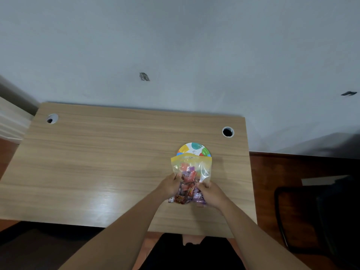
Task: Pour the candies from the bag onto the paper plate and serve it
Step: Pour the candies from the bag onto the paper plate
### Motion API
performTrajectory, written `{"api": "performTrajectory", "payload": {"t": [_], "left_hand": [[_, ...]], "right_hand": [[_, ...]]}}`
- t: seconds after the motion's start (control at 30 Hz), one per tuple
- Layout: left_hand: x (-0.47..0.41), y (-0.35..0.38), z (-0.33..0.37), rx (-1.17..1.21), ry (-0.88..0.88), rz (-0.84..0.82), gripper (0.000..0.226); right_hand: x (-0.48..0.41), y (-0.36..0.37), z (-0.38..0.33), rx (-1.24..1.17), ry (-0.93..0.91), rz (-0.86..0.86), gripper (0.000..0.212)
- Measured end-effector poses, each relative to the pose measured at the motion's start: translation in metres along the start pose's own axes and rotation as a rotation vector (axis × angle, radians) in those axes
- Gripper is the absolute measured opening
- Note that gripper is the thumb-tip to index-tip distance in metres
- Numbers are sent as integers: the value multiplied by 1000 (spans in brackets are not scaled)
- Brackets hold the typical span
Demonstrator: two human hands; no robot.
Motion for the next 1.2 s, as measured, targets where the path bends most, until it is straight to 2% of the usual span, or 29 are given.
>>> {"api": "performTrajectory", "payload": {"t": [0.2,0.37,0.6,0.73,0.83,1.0,1.07,1.2], "left_hand": [[-7,-1,2,-61,-24,-73,49],[-7,-3,5,-63,-17,-79,47],[-4,-1,9,-70,19,-79,46],[-6,-1,7,-62,24,-72,46],[-6,0,6,-35,22,-64,45],[-6,0,2,-40,35,-63,45],[-4,-1,5,-40,48,-59,46],[1,-2,7,-8,36,-52,45]], "right_hand": [[-7,3,4,40,24,-25,33],[9,9,-4,-239,153,-123,25],[-2,10,7,-213,133,-80,21],[-24,11,26,-164,109,-44,25],[-17,11,25,-195,133,-51,16],[-66,13,72,-118,121,-55,36],[-59,12,65,-128,123,-63,42],[-10,9,20,-202,129,-94,15]]}}
Point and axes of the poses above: each hand's wrist, its own x-axis away from the middle knuckle, its own y-axis out of the palm, z = x × y, the point moved 6 cm from there along -x, towards the middle knuckle, and after that the axes turned 6 degrees about y, right-handed, at the moved point
